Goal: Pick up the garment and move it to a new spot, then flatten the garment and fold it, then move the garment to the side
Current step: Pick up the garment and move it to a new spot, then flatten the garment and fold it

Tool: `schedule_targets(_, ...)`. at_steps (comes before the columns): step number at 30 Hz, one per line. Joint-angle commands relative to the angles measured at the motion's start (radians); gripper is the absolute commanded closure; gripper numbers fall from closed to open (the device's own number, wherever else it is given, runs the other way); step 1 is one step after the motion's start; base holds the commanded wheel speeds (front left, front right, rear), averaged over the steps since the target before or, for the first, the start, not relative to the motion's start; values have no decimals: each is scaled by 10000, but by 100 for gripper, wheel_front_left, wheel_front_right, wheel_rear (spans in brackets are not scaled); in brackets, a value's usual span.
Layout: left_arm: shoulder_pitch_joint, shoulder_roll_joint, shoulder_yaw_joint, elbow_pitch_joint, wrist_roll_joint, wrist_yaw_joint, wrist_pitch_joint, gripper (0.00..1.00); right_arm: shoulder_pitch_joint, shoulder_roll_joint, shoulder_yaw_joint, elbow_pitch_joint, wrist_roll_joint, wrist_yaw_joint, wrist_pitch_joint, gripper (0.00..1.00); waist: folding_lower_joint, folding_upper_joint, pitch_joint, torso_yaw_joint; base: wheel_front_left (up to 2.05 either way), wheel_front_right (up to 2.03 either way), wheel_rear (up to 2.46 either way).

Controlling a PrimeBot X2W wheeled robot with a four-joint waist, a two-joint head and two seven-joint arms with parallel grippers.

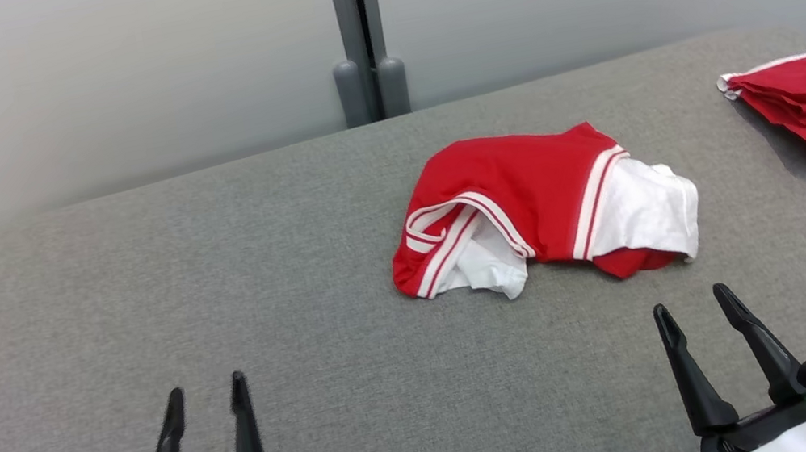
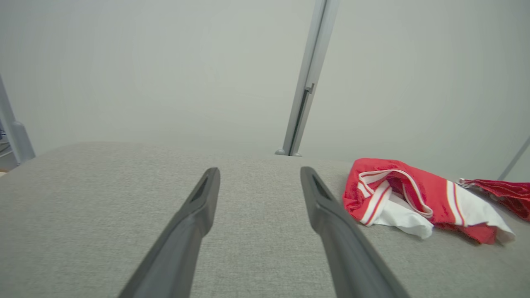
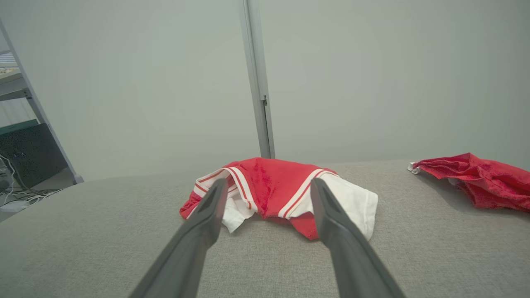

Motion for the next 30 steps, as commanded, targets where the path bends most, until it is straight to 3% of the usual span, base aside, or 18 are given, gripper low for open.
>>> schedule_targets(1, 423, 54, 366, -429, 310, 61, -14, 0, 201, -43, -84, -80, -95, -15, -7, 0, 0, -1, -554, 506, 0, 0, 0)
schedule_targets(4, 1273, -5, 950, -1419, 639, 139, -10, 0, 444, 52, -296, -327, -8, -15, -5, 0, 0, -1, -703, 649, 0, 0, 0)
schedule_targets(9, 2076, -1, 723, -2240, 1676, 17, -8, 0, 904, 67, -431, -588, -118, -15, -5, 0, 0, -1, -762, 773, 0, 0, 0)
schedule_targets(30, 2166, 1, 128, -2294, 2075, 352, -9, 0, 975, 192, -656, -671, -224, -16, -5, 0, 0, -1, -695, 713, 0, 0, 0)
